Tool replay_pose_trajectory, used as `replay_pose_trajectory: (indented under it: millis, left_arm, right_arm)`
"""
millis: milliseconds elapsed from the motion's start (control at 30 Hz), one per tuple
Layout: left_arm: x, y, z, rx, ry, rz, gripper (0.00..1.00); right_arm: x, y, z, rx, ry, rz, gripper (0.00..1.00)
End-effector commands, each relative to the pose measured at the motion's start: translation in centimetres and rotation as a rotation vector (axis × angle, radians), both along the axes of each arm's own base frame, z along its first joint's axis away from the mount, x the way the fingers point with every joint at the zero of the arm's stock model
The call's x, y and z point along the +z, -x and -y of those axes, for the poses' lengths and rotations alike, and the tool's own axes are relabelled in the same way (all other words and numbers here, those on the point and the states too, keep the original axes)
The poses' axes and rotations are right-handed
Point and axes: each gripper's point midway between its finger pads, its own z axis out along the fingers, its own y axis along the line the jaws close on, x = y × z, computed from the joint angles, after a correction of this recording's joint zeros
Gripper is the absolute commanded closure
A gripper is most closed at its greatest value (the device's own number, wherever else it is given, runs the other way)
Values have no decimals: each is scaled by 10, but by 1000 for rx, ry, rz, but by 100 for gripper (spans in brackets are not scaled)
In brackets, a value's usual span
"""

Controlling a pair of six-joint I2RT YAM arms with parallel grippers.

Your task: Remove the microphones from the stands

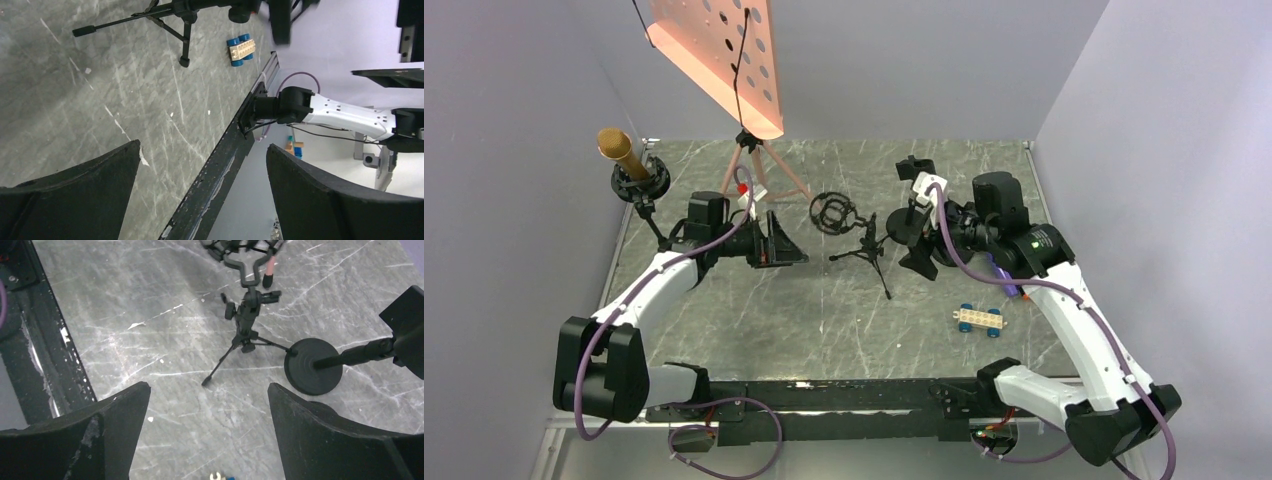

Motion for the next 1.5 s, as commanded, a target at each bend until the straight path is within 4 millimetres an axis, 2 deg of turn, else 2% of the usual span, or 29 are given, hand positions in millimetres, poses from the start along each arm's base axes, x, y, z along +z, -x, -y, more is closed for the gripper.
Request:
replay_pose_trajectory:
  millis: [0,100,200,267,433,567,700,800,933,1133,1267,1367,1467]
  left_arm:
    - [-1,0,-5,-20,-51,71,1]
    - [-1,4,-7,-60,-81,93,1]
    - [4,12,-10,-126,-130,177,1]
    - [6,18,-15,-152,-185,227,1]
    - [22,37,-27,-210,-271,349,1]
    - [41,55,-36,-244,-321,437,1]
    - [50,67,-47,-270,-381,513,1]
    - [52,69,-54,-242,-412,528,1]
    - [61,64,-57,-140,-340,481,1]
    - [76,48,-68,10,-253,474,1]
    - [78,56,-68,20,-225,476,1]
    - [78,60,-73,41,-232,477,2]
    - [78,64,-74,41,-235,488,2]
  right_arm:
    - [25,8,1,13,-18,20,4]
    - [51,4,-5,33,-61,76,0]
    - [65,-4,-13,43,-97,103,0]
    - [66,-8,-20,70,-119,109,0]
    - [46,-22,-39,206,-90,141,0]
    - [41,-58,-52,159,-84,112,0]
    - [34,-109,-65,-79,-120,-8,0]
    - [25,-126,-64,-270,-171,-128,0]
    - [3,-127,-62,-406,-171,-282,0]
    - [-33,-121,-71,-404,-131,-406,0]
    - [-49,-111,-78,-375,-120,-463,0]
    - [-65,-105,-75,-402,-100,-511,0]
    - [-78,-101,-72,-425,-88,-548,7]
